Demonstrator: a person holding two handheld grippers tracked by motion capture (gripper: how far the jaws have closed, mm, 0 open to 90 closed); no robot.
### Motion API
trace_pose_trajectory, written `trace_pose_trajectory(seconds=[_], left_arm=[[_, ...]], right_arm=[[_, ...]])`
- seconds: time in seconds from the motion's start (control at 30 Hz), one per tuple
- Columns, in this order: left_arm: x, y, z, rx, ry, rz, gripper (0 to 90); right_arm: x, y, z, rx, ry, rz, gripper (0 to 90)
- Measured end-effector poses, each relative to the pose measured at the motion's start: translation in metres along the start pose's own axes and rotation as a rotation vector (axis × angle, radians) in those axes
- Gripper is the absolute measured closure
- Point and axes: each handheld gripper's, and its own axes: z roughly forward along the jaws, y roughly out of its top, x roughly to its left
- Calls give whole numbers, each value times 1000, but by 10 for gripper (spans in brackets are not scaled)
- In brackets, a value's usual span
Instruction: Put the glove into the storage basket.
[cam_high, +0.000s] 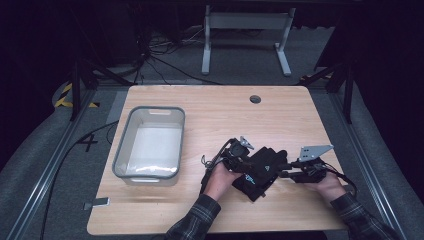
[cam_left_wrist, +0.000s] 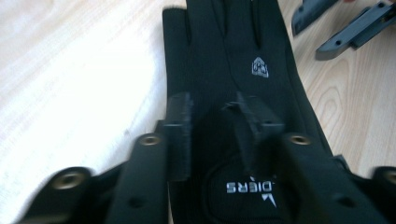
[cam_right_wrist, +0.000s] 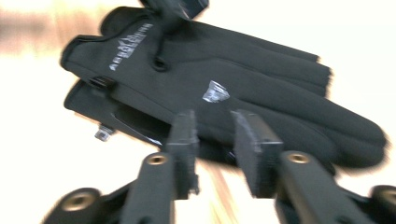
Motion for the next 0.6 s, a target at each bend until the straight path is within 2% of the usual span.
trace_pose_trajectory(seconds=[0.17, 0.2, 0.23, 0.37, 0.5, 0.6], left_arm=[[-3, 10, 7, 8, -5, 16, 428], [-3, 10, 7, 8, -5, 16, 407], [-4, 13, 10, 11, -14, 18, 407], [-7, 18, 19, 16, -23, 23, 309], [-10, 20, 30, 29, -12, 36, 214], [-13, 20, 36, 48, -4, 52, 160]], right_arm=[[-5, -18, -19, 4, -86, 40, 428], [-5, -18, -19, 4, -86, 40, 428], [-7, -23, -21, 15, -98, 53, 395], [-17, -41, -30, 32, -156, 104, 253], [-25, -52, -32, 43, -214, 126, 164], [-32, -56, -31, 46, -257, 143, 154]])
